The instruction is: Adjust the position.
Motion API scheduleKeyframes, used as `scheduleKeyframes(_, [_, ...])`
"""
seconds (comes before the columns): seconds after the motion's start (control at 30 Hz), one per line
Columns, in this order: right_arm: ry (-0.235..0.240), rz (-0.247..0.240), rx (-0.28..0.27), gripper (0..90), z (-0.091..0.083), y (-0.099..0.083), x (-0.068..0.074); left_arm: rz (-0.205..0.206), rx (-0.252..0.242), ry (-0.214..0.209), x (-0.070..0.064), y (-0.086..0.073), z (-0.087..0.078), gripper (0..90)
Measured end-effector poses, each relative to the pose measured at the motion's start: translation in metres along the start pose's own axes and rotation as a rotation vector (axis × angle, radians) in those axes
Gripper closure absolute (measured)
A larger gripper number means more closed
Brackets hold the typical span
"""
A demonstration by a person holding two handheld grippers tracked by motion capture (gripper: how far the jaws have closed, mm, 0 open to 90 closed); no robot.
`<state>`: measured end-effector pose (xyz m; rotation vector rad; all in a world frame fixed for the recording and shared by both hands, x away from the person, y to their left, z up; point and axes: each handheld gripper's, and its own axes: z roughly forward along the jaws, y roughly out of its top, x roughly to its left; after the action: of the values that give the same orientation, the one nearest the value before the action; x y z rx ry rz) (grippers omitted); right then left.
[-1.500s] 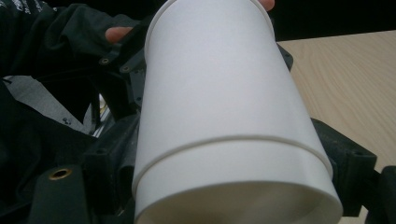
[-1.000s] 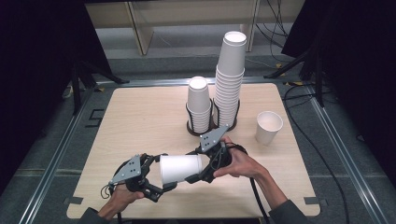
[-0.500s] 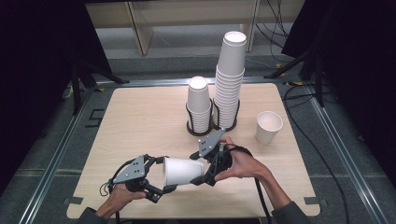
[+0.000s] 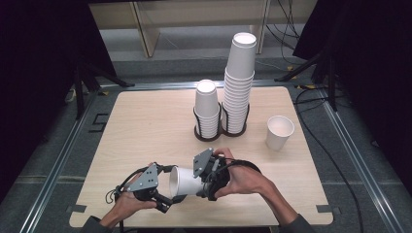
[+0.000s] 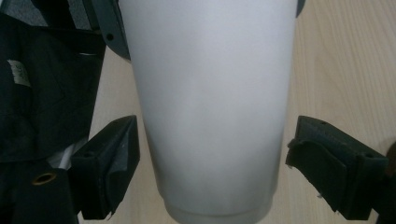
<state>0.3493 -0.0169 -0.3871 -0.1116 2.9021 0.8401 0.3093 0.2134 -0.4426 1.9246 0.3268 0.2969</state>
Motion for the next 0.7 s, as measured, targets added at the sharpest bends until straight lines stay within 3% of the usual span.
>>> scheduleKeyframes(0.03, [-0.007,-0.014,0.016,16.2,0.002,0.002,0.0,-0.002,-0.011,-0.001,0.0,-0.001,0.001,7.2])
scheduleKeyframes(0.07, [-0.009,-0.028,0.024,16.2,0.006,0.004,0.002,0.004,0.013,0.005,-0.001,0.0,0.0,7.2])
scheduleKeyframes(0.27, [-0.009,-0.026,0.034,16.9,0.015,0.009,0.004,0.01,0.02,-0.001,-0.003,0.001,0.003,7.2])
scheduleKeyframes(0.33, [-0.009,-0.064,0.027,16.9,0.018,0.01,0.003,0.015,0.026,-0.004,-0.004,0.001,0.003,7.2])
scheduleKeyframes(0.43, [-0.001,-0.064,0.032,17.1,0.023,0.012,0.004,0.018,0.016,-0.004,-0.005,0.0,0.005,7.2])
scheduleKeyframes(0.57, [0.012,-0.045,0.034,18.8,0.025,0.012,0.005,0.036,0.044,-0.005,-0.004,0.0,0.004,7.1])
scheduleKeyframes(0.7, [0.011,-0.068,0.013,19.4,0.025,0.011,0.003,0.026,0.025,-0.005,-0.004,-0.001,0.003,6.0])
